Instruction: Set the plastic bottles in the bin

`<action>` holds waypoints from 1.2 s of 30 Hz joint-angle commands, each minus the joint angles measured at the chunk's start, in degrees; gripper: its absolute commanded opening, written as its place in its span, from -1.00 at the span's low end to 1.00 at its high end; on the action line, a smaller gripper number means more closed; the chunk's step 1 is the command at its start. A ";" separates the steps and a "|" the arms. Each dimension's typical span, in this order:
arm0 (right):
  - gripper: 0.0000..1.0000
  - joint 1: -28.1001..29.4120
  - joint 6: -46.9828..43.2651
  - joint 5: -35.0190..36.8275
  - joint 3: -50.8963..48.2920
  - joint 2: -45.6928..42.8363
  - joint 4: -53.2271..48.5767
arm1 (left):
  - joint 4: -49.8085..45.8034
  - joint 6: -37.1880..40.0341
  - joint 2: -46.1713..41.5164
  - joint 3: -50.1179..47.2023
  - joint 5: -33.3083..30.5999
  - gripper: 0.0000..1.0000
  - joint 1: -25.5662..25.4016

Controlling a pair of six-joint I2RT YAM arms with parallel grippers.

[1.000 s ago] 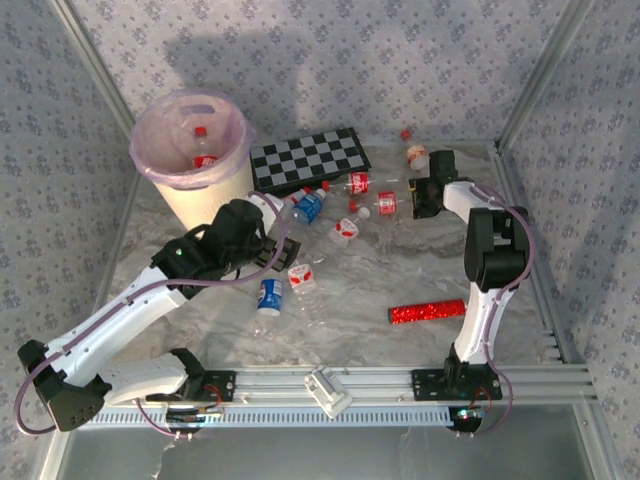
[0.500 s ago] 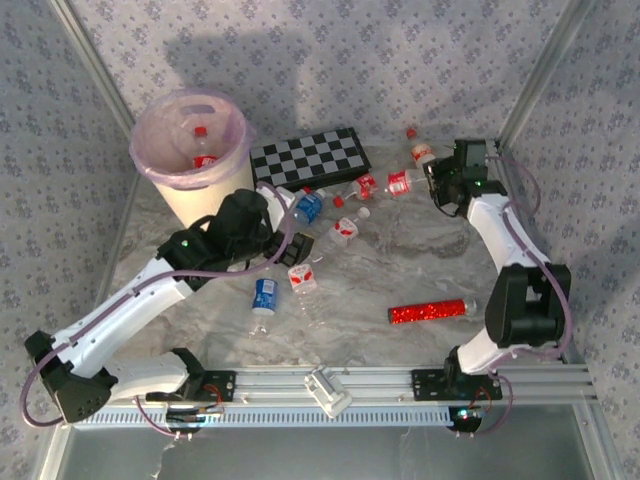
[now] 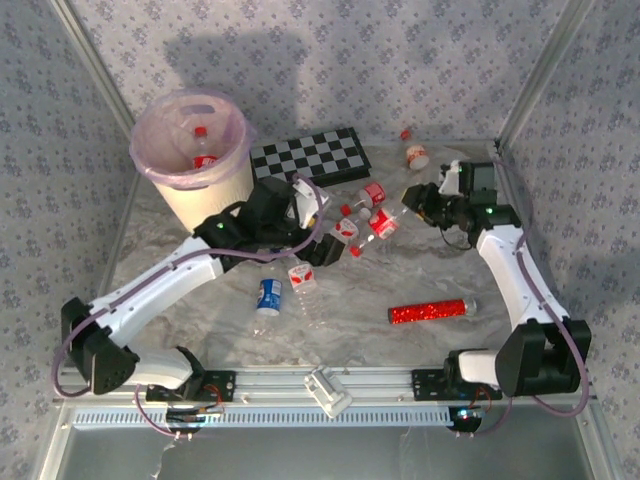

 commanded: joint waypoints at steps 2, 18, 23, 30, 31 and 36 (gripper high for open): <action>-0.48 3.00 -6.69 -9.04 -3.64 -4.13 1.77 | 4.37 0.15 3.14 2.11 6.76 0.99 -1.88; -0.50 11.51 -6.18 -11.69 -5.61 -6.58 7.85 | 4.30 1.68 13.86 8.86 8.52 0.95 -3.94; -0.51 11.65 -5.63 -12.34 -5.31 -6.99 8.53 | 4.15 2.05 14.51 9.36 6.97 0.74 -3.93; -0.51 11.83 -4.80 -12.92 -5.61 -7.42 9.02 | 4.39 1.95 15.06 9.37 5.79 0.26 -3.93; -0.51 11.78 -4.80 -12.92 -5.61 -7.49 9.16 | 4.39 1.99 15.02 9.41 5.72 0.19 -3.95; -0.35 11.78 -6.10 -12.02 -5.09 -7.91 6.87 | 3.68 2.30 15.07 10.00 5.27 -0.07 -3.91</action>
